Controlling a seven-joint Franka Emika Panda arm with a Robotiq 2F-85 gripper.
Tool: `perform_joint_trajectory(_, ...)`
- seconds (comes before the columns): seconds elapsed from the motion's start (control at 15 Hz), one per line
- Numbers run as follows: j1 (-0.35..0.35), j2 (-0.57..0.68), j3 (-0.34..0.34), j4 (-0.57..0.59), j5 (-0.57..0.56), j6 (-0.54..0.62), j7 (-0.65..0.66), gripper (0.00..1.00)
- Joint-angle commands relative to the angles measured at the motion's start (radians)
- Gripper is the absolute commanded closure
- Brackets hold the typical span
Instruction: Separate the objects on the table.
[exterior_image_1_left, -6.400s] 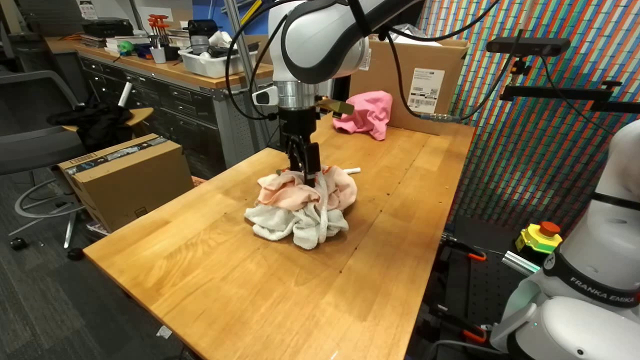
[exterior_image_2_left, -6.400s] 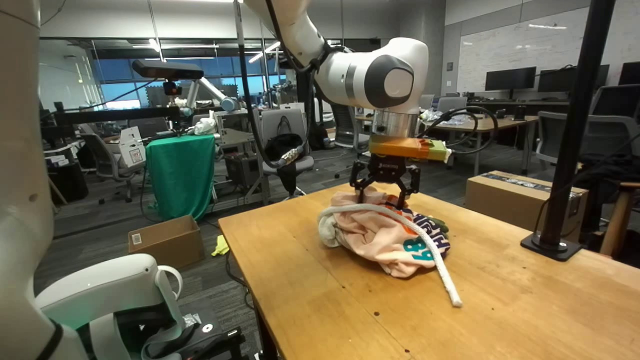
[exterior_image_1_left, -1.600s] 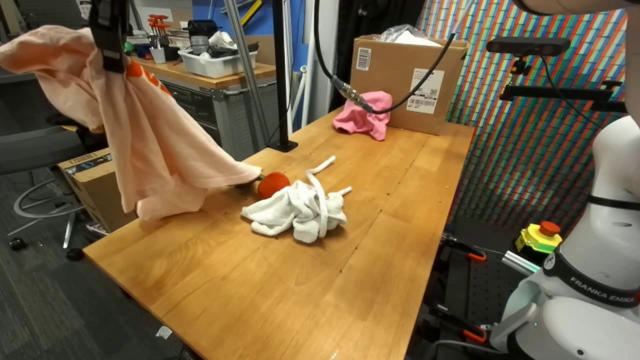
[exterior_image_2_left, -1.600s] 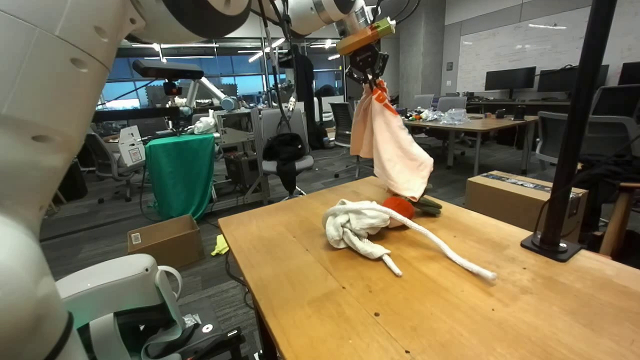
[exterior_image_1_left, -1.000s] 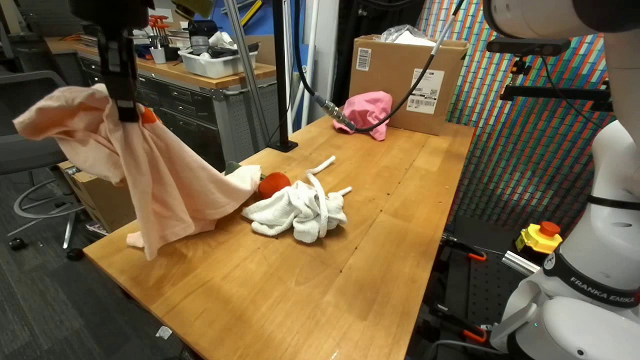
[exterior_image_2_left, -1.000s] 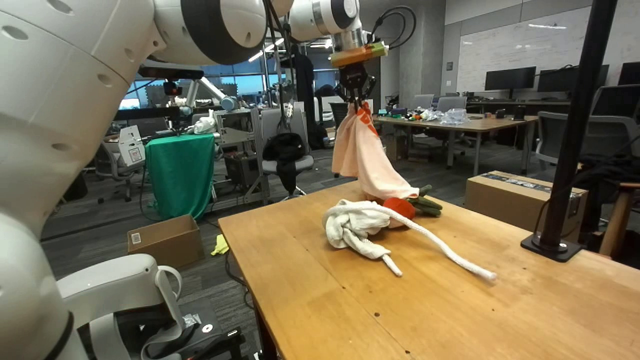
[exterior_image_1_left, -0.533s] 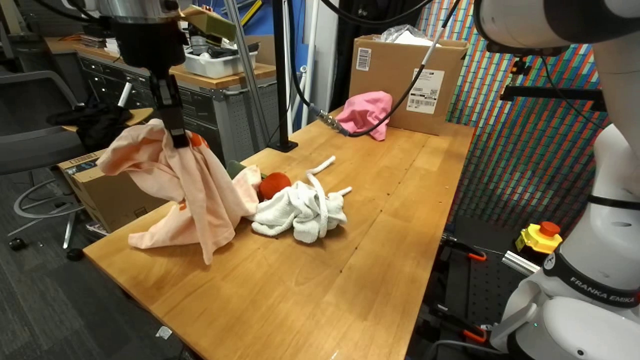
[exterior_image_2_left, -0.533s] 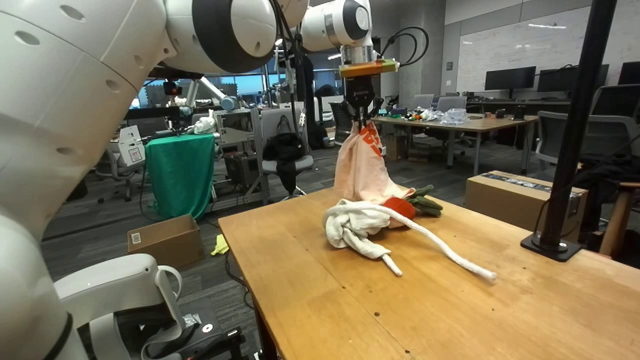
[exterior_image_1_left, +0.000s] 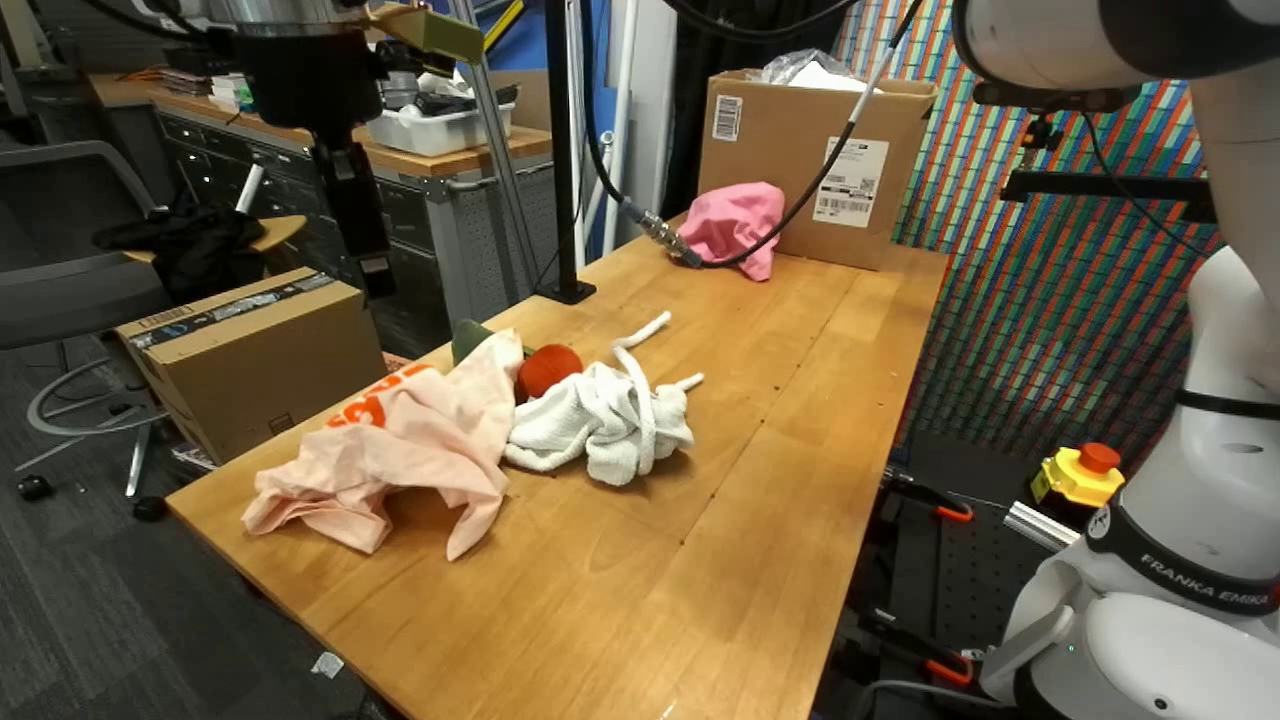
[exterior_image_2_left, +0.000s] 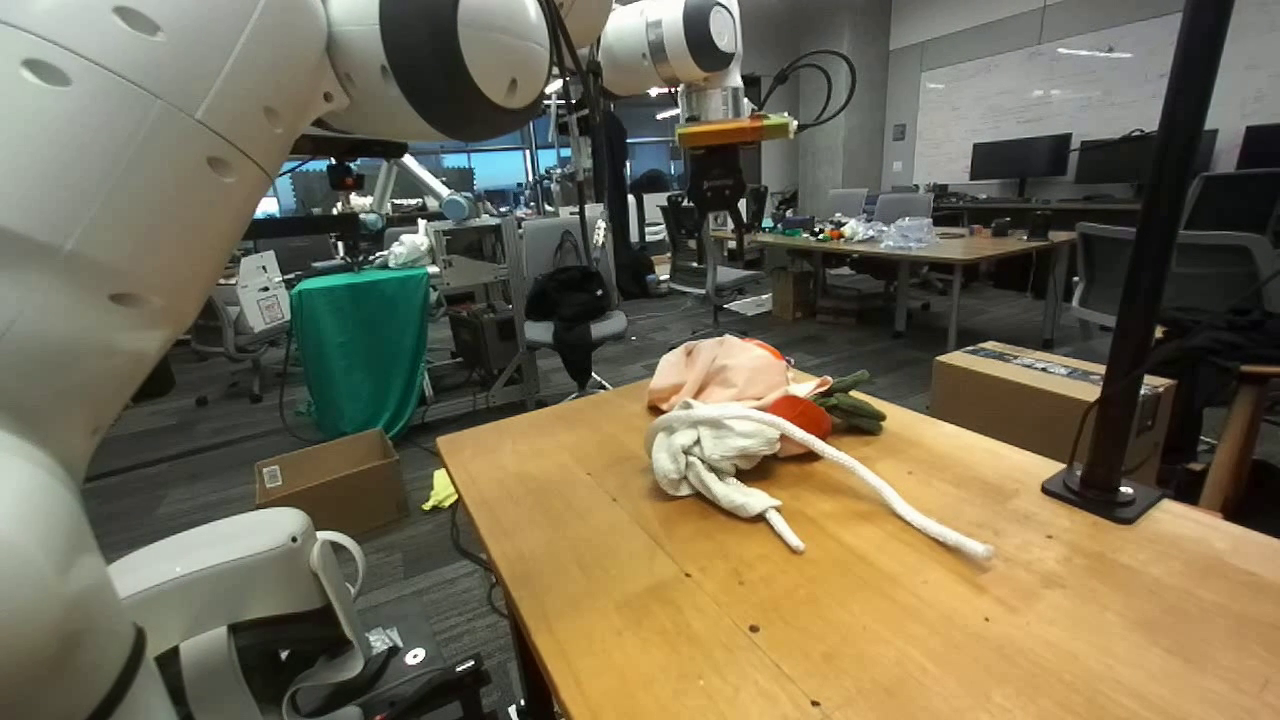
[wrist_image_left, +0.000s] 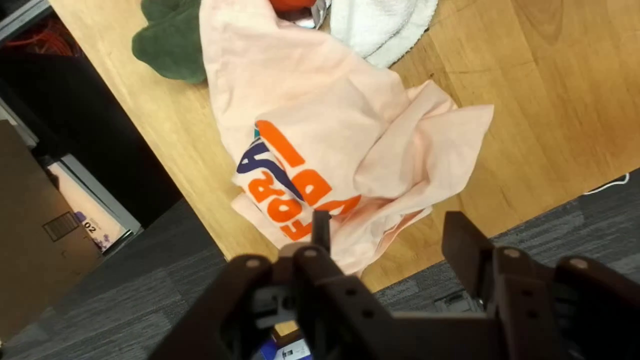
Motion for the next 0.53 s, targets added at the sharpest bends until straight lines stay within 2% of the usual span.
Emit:
perform_joint_trajectory(0.0, -0.042, -0.073, 0.0, -0.045, 0.034, -0.009, 0.016, 0.07)
perform_joint_trajectory(0.07, -0.065, -0.102, -0.002, -0.075, 0.048, -0.004, 0.02, 0.01)
perform_joint_trajectory(0.47, -0.202, -0.242, -0.018, -0.289, 0.129, 0.045, 0.044, 0.0)
